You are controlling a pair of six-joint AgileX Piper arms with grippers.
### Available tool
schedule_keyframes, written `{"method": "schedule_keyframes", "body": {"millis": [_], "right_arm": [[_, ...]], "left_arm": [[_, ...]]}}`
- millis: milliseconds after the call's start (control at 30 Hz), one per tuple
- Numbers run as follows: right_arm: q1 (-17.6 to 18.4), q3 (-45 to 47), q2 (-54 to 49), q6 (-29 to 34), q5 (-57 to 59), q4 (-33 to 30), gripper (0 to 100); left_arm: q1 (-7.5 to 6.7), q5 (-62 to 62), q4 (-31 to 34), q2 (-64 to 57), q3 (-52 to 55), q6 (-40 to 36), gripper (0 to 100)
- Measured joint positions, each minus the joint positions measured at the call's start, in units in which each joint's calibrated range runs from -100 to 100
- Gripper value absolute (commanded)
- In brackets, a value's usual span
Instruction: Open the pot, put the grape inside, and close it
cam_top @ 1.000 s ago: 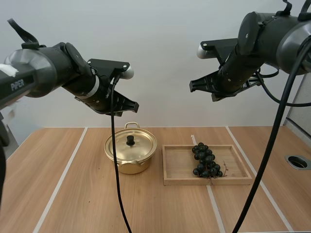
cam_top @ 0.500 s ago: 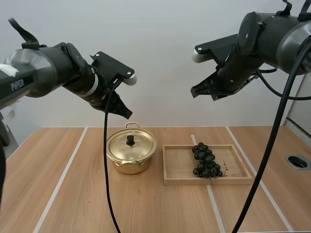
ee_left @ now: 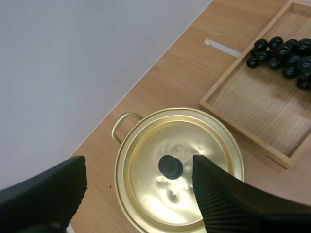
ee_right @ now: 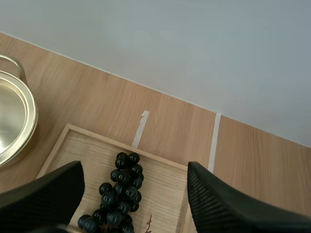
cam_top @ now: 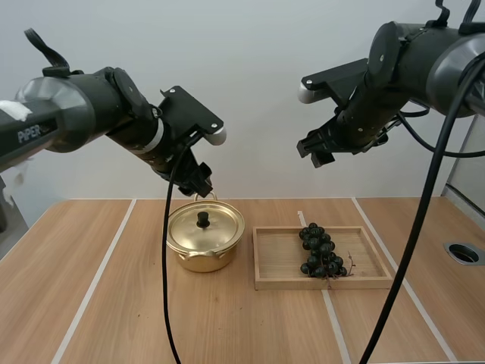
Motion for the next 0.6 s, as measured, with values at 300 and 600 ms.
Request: {"method": "schedule_keyframes", "body": {"millis": [300,600], "right_arm": [[0.0,0.0,0.1,0.0,2.0,0.0,100],[0.0,0.0,0.1,0.0,2.6,0.4,100]], "left_arm": [[-4.45,2.6,11.2,9.3,-3.6,-8.6,100],[-4.45,7.7,12.5,21.1,-9.8,-11.5,100]]}}
